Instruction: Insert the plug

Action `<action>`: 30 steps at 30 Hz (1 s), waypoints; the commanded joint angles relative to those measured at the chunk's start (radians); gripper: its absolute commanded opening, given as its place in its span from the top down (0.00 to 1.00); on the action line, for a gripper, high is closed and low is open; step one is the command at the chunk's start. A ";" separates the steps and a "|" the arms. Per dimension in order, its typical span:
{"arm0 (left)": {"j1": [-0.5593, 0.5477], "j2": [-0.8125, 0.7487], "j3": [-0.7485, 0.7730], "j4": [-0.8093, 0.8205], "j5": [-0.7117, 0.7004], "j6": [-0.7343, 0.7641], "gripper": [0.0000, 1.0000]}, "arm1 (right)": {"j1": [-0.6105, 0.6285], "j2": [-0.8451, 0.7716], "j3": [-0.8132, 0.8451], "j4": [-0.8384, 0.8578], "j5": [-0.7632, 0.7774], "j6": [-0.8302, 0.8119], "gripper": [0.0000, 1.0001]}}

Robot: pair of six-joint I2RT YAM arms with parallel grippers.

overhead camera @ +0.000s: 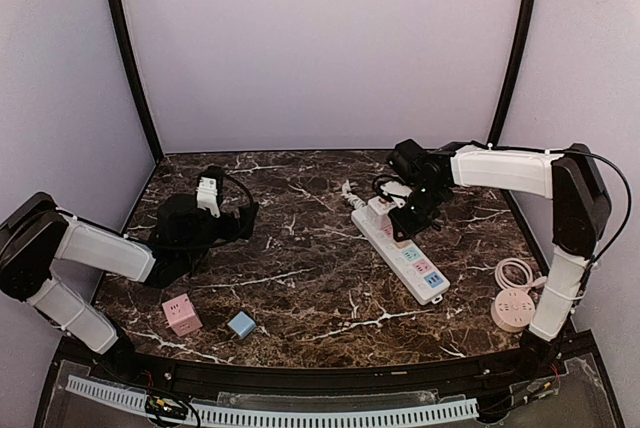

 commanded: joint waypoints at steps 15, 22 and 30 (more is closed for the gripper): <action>0.005 -0.026 -0.016 0.013 0.006 -0.001 0.01 | -0.004 0.066 0.026 -0.007 0.045 0.022 1.00; 0.006 -0.024 -0.015 0.013 0.006 0.000 0.01 | -0.004 0.096 0.030 -0.016 0.080 0.036 1.00; 0.005 -0.029 -0.018 0.013 0.008 0.000 0.01 | -0.004 0.136 0.013 0.015 0.081 0.049 1.00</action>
